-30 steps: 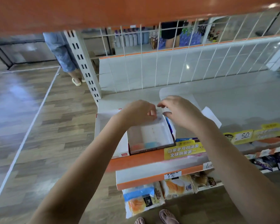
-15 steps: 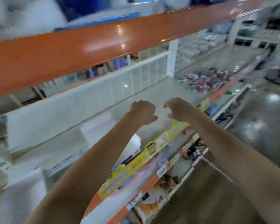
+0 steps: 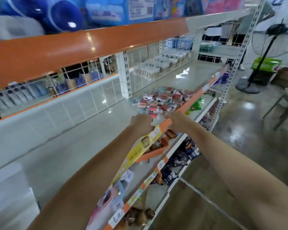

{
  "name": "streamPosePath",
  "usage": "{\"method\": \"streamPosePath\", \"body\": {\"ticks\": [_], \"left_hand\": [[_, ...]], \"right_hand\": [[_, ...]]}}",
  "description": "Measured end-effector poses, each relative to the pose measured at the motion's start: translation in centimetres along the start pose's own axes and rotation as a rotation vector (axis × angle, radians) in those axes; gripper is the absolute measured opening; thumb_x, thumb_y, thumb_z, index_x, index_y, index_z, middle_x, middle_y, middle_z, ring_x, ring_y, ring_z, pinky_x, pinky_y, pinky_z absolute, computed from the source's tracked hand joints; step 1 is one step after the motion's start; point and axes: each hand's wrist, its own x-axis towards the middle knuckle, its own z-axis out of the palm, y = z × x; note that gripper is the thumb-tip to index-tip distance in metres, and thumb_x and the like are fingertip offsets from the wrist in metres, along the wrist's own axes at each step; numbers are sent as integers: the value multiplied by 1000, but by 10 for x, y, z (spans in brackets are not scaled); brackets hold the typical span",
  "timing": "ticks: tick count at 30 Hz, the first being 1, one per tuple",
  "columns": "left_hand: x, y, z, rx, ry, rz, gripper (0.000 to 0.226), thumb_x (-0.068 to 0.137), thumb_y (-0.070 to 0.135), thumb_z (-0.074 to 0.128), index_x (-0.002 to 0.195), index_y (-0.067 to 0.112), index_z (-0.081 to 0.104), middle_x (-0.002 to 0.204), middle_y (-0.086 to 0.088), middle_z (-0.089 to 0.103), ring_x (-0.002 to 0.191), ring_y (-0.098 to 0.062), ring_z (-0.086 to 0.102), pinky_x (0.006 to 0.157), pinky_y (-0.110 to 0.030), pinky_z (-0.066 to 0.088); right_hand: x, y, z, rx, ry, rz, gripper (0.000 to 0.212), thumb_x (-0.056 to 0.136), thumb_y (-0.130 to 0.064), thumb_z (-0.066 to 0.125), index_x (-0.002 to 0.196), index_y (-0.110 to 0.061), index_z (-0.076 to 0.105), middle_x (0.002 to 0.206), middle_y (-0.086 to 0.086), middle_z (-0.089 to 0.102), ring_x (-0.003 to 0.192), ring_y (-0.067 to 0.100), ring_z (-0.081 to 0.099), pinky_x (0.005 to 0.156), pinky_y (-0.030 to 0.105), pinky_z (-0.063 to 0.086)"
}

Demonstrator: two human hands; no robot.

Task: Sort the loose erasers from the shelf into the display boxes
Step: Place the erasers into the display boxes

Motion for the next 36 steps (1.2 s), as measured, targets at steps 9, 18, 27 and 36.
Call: {"method": "streamPosePath", "body": {"ticks": [9,18,27,36], "left_hand": [[110,-20,4,-72,134,-53,28,89,19,55,116,11,57,119,-7,58,107,-28,56,82,-35,47],[154,-37,21,-56,70,54,28,88,18,59,115,11,55,111,-7,57,101,-26,57,76,-35,49],[146,-29,23,-192,139,-38,35,85,24,64,118,19,52,128,0,53,112,-22,52,83,-34,44],[111,-15,25,-363,346,-226,32,88,29,61,118,18,59,117,-2,60,110,-20,52,92,-32,41]], "right_hand": [[108,44,8,237,140,15,26,87,-14,54,111,-11,65,109,11,64,104,30,59,89,38,49],[145,48,7,225,171,-20,13,84,-16,62,91,-5,60,93,10,64,87,24,62,67,27,44],[150,71,11,326,140,-226,44,81,-17,70,123,-13,57,117,5,60,105,18,56,89,28,46],[145,69,-19,518,131,-560,35,84,-18,68,117,-11,60,105,-2,58,93,7,52,72,4,37]]}}
